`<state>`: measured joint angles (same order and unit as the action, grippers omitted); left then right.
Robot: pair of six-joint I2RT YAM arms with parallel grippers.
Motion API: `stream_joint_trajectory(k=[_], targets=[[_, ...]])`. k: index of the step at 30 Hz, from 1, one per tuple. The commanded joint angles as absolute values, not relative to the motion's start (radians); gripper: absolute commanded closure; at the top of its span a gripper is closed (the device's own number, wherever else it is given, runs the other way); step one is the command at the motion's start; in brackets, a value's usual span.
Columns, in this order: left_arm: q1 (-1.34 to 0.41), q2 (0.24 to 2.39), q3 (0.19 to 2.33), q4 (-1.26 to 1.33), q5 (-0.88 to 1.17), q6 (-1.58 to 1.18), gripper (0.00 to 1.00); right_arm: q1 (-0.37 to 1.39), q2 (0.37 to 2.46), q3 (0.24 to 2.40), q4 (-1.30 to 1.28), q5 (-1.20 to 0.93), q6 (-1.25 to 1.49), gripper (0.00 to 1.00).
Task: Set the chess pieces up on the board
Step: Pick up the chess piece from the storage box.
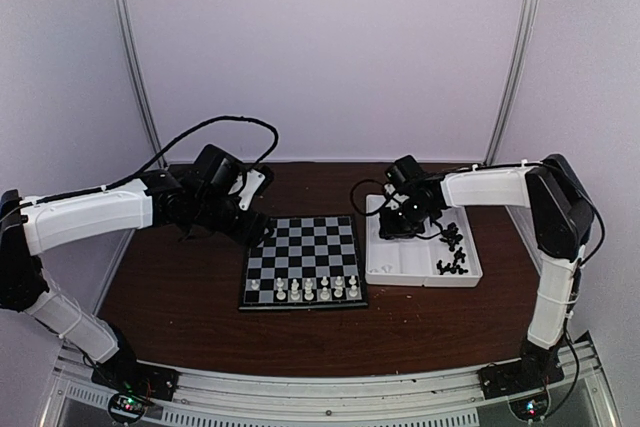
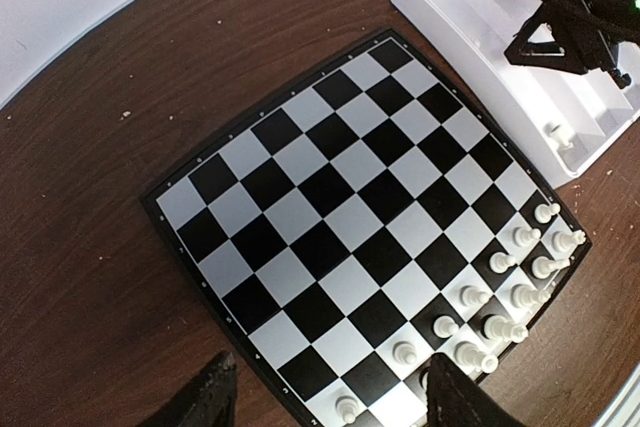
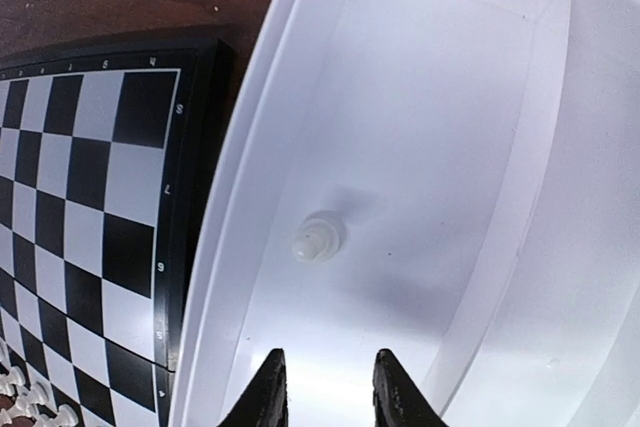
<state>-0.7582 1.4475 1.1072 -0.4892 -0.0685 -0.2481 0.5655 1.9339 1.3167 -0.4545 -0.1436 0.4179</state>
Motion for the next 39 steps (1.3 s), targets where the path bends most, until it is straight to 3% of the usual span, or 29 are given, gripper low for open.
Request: stream_joint_trajectory(k=[1, 14, 39], targets=[[-0.75, 1.444, 1.12, -0.458, -0.059, -0.259, 0.35, 0.57, 1.943, 1.387, -0.486, -0.155, 0.402, 0.69], [-0.75, 1.433, 1.115, -0.469, -0.087, -0.255, 0.35, 0.569, 2.054, 1.526, -0.536, -0.132, 0.384, 0.71], [-0.75, 1.445, 1.124, -0.473, -0.093, -0.25, 0.35, 0.569, 2.111, 1.558, -0.545, -0.113, 0.363, 0.8]])
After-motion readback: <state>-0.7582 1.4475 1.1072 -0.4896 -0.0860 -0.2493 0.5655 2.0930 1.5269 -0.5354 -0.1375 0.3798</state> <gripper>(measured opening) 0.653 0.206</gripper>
